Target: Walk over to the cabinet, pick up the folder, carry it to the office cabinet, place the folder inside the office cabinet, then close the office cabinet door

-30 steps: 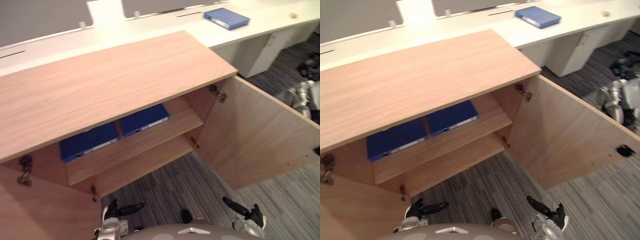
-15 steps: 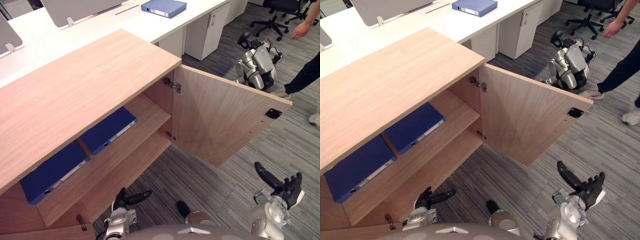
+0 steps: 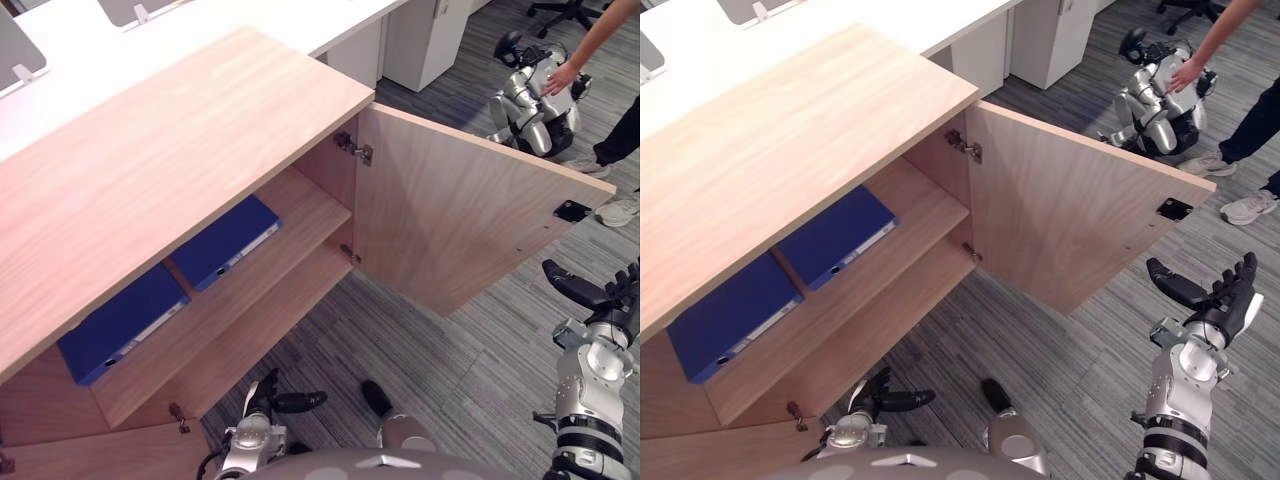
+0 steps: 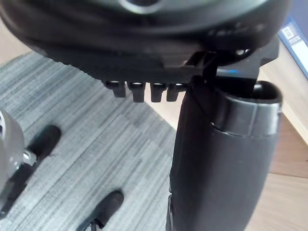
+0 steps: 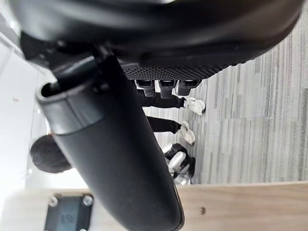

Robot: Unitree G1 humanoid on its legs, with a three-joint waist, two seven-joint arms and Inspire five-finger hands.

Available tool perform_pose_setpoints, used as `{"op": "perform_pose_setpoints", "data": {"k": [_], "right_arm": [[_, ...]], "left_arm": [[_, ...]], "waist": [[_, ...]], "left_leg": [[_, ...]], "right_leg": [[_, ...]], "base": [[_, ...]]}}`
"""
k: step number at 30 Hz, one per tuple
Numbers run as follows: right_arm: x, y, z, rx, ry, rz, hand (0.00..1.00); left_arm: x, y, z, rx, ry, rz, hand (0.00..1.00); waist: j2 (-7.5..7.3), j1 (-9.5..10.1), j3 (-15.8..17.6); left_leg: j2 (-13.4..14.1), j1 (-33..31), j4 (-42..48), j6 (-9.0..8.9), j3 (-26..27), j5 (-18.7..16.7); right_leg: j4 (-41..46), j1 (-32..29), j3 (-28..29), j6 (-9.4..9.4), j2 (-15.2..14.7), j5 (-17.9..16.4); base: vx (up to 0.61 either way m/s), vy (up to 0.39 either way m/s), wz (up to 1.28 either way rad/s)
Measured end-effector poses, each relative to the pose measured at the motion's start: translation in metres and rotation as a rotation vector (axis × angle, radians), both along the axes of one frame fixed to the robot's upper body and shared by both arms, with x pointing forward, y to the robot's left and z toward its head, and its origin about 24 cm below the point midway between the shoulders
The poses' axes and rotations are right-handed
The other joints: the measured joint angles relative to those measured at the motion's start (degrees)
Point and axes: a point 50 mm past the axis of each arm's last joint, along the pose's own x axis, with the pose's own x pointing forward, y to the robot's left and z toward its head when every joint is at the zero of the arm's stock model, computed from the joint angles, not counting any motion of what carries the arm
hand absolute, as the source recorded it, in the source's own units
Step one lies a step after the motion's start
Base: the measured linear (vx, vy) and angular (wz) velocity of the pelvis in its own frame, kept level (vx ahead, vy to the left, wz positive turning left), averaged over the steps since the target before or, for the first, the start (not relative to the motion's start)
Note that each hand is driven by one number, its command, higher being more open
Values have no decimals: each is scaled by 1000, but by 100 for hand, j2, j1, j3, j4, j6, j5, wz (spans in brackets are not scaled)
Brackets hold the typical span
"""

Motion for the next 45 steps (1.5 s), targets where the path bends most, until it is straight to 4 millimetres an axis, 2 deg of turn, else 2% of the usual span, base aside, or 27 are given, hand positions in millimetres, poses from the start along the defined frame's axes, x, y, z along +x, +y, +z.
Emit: {"op": "perform_pose_setpoints", "data": {"k": [7, 13, 16, 25, 29, 32, 35, 38, 41, 45], "right_arm": [[16, 3, -1, -79, 104, 144, 100], [27, 9, -3, -105, 151, 217, 100], [26, 4, -1, -127, 170, 214, 100], [24, 2, 2, -142, 170, 212, 100], [13, 7, 6, -170, 156, 239, 100], [1, 19, 4, -168, 138, 266, 100], [-13, 40, -2, -128, 107, 309, 100], [-32, 64, -12, -93, 115, 356, 100], [-53, 94, -22, -19, 111, 418, 100], [-79, 135, -33, 92, 127, 505, 100]], "left_arm": [[-22, 20, -4, 71, 60, -62, 100], [-21, 23, -4, 86, 54, -90, 100], [-19, 21, -3, 87, 51, -109, 100], [-19, 20, -3, 83, 38, -126, 100], [-23, 21, -4, 82, 50, -127, 100], [-23, 22, -4, 92, 54, -145, 100], [-21, 22, -3, 101, 50, -163, 100], [-17, 22, -2, 101, 41, -166, 100], [-18, 22, -3, 102, 46, -166, 100], [-19, 20, -3, 98, 55, -166, 100]], "waist": [[21, 21, 15], [29, 18, 9], [36, 7, 5], [22, -73, 16], [27, -100, 17], [26, -182, 17], [20, -255, 17], [-55, -268, 21], [-172, -284, 2], [-313, -289, -50]], "left_leg": [[-127, -85, -47, 59, -464, -1], [-170, -171, -64, 115, -697, 17], [-189, -213, -86, 137, -944, 26], [-306, -250, -111, 243, -1250, 99], [-336, -250, -189, 273, -1326, 137], [-311, -250, -195, 272, -1400, 138], [-273, -224, -197, 267, -1403, 137], [-245, -182, -192, 251, -1402, 135], [-232, -146, -181, 181, -1346, 86], [-191, -54, -178, 174, -1228, 79]], "right_leg": [[-80, 5, -186, 10, -139, 6], [-132, 10, -356, 29, -213, 28], [-155, 34, -446, 31, -237, 46], [-323, 121, -668, 48, -394, 126], [-487, 169, -743, 38, -433, 217], [-525, 206, -791, 34, -411, 255], [-500, 214, -790, 28, -362, 264], [-463, 226, -760, 26, -319, 265], [-456, 217, -648, 7, -286, 282], [-387, 220, -523, -4, -268, 290]], "base": [[0, -1, 16], [15, -7, 13], [14, -24, 13], [-35, -12, 13], [7, -4, 2], [45, -24, 2], [43, -28, -6], [12, -26, -8], [-14, -15, -18], [-5, -19, -16]]}}
